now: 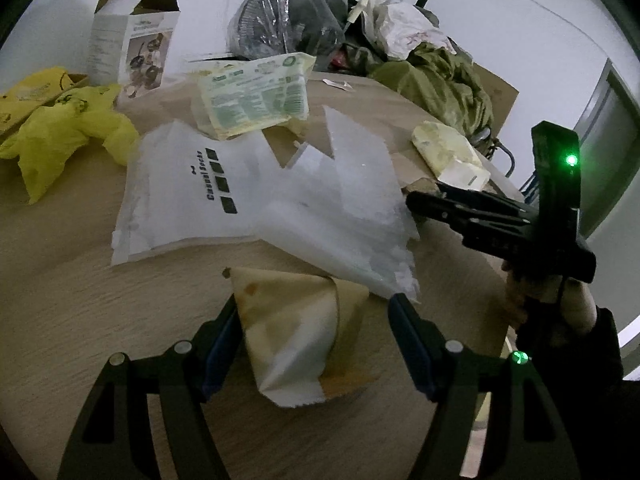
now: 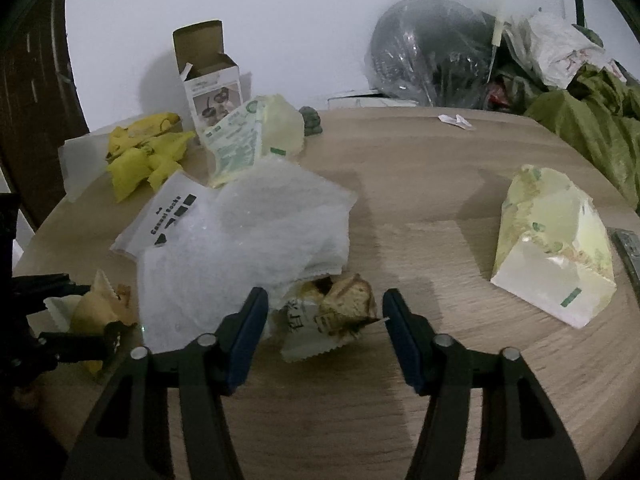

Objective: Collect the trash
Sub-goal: 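Return the left tool to the table and grasp the tan paper wrapper, then carry the tan paper wrapper in the left tool over the bucket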

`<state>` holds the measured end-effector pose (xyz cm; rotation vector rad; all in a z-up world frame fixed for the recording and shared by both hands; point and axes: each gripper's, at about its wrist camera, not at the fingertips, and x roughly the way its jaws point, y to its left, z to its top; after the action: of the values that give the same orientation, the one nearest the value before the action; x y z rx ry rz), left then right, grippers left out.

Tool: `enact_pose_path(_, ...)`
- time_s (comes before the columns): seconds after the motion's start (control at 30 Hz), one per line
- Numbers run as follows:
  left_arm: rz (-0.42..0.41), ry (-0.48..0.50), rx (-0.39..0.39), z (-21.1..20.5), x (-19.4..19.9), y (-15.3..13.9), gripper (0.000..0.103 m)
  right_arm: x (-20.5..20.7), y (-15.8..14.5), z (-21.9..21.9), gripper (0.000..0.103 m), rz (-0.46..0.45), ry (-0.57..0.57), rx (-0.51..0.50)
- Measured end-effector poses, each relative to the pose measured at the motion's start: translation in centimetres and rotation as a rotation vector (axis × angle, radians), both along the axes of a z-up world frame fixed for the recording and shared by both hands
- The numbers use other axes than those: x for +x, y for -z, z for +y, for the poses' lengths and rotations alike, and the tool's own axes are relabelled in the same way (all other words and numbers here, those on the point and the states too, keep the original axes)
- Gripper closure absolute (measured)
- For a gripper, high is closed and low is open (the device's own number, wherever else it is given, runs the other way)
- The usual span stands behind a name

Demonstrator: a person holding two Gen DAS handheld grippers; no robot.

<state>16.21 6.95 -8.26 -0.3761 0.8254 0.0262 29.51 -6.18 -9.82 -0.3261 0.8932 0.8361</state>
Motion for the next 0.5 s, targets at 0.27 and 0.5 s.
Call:
enact_pose_path(0.27,0.004,-0.002,0.034,-0.7,-0.1,0.1,0.058,-0.5,-0.1,-0.2,0.068,-0.011,-0.004,0.013)
enact_pose_path(0.5,-0.027,-0.009,0.045,-0.8,-0.6,-0.4,0.061,-1.3,-0.5,-1.3,0.068,-0.029,0.009,0.018)
